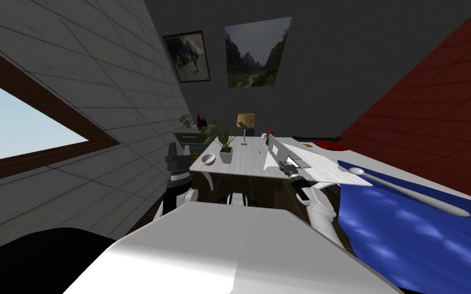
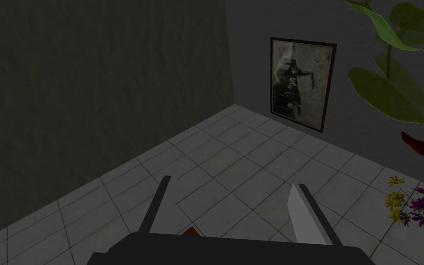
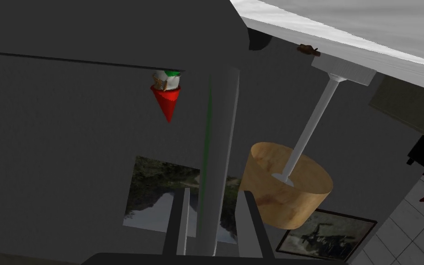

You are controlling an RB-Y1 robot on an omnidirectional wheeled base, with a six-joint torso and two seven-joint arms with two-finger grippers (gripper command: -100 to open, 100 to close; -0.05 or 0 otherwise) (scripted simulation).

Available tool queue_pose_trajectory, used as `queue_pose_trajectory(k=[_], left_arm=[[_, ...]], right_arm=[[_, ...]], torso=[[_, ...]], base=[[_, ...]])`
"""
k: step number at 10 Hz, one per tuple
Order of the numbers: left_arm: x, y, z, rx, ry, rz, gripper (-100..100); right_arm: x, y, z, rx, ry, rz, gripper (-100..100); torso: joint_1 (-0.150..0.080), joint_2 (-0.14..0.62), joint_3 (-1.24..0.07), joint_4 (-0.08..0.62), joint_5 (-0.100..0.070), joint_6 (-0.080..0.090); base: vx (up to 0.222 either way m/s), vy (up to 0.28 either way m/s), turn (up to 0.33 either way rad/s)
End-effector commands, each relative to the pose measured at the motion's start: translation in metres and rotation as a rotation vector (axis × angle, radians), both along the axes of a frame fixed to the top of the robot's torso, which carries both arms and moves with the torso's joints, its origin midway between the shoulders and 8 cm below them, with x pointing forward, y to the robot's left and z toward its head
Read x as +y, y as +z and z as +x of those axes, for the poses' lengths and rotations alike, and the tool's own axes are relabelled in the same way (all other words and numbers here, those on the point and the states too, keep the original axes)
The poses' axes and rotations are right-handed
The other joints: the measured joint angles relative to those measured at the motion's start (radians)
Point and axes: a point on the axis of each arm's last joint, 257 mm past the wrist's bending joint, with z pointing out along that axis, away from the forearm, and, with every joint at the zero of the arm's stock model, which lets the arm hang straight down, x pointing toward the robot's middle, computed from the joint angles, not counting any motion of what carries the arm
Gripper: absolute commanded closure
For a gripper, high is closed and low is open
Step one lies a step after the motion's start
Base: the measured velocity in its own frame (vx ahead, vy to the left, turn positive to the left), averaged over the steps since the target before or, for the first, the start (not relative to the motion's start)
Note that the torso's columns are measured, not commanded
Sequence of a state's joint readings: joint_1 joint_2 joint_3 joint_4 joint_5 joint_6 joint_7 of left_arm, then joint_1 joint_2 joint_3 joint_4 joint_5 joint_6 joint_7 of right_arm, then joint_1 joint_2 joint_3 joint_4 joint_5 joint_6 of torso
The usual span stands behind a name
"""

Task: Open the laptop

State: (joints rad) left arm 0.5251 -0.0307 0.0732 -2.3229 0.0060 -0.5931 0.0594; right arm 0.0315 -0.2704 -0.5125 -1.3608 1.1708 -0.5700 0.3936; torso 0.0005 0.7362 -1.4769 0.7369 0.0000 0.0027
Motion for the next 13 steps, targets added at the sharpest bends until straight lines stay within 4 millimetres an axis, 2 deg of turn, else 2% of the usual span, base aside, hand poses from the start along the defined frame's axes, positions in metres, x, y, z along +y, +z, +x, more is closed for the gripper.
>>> queue_pose_trajectory(k=[1,2,5,6,7,8,9,10,11,12,13], left_arm=[[0.0,0.0,0.0,0.0,0.0,0.0,0],[0.0,0.0,0.0,0.0,0.0,0.0,0],[0.0,0.0,0.0,0.0,0.0,0.0,0],[0.0,0.0,0.0,0.0,0.0,0.0,0],[0.0,0.0,0.0,0.0,0.0,0.0,0],[0.0,0.0,0.0,0.0,0.0,0.0,0],[0.0,0.0,0.0,0.0,0.0,0.0,0],[0.0,0.0,0.0,0.0,0.0,0.0,0],[0.0,0.0,0.0,0.0,0.0,0.0,0],[0.0,0.0,0.0,0.0,0.0,0.0,0],[0.0,0.0,0.0,0.0,0.0,0.0,0]], right_arm=[[-0.018,-0.003,0.008,0.001,-0.055,0.046,100],[-0.03,0.002,0.018,-0.014,-0.094,0.081,100],[-0.042,-0.006,0.024,-0.005,-0.139,0.13,100],[-0.053,0.0,0.033,-0.022,-0.176,0.165,100],[-0.053,-0.009,0.031,-0.006,-0.18,0.173,100],[-0.063,-0.002,0.04,-0.022,-0.216,0.21,100],[-0.064,-0.011,0.038,-0.006,-0.22,0.218,100],[-0.073,-0.006,0.046,-0.02,-0.255,0.256,100],[-0.073,-0.014,0.044,-0.005,-0.26,0.263,100],[-0.077,-0.003,0.044,-0.024,-0.255,0.243,100],[-0.102,-0.004,0.036,-0.036,-0.306,0.263,100]], torso=[[0.0,0.002,0.001,0.001,0.0,-0.004],[-0.001,0.001,0.001,0.001,0.0,-0.001],[-0.002,0.002,0.001,0.001,-0.002,-0.004],[-0.001,0.0,0.0,0.0,-0.002,-0.002],[-0.001,0.001,0.001,0.0,-0.002,-0.006],[0.0,0.0,0.0,-0.001,-0.002,-0.003],[0.0,0.001,0.001,-0.001,-0.002,-0.006],[0.0,-0.001,0.0,-0.002,-0.003,-0.004],[0.0,-0.001,-0.001,-0.002,-0.004,-0.007],[0.001,-0.002,-0.001,-0.004,-0.005,-0.005],[0.0,-0.004,-0.003,-0.003,-0.003,-0.003]], base=[[-0.126,-0.047,0.161],[-0.152,-0.047,0.261],[-0.138,-0.054,0.195],[-0.159,-0.059,0.303],[-0.136,-0.05,0.166],[-0.166,-0.045,0.249],[-0.137,-0.047,0.172],[-0.16,-0.044,0.277],[-0.139,-0.031,0.163],[-0.05,-0.011,0.019],[-0.099,-0.046,0.287]])
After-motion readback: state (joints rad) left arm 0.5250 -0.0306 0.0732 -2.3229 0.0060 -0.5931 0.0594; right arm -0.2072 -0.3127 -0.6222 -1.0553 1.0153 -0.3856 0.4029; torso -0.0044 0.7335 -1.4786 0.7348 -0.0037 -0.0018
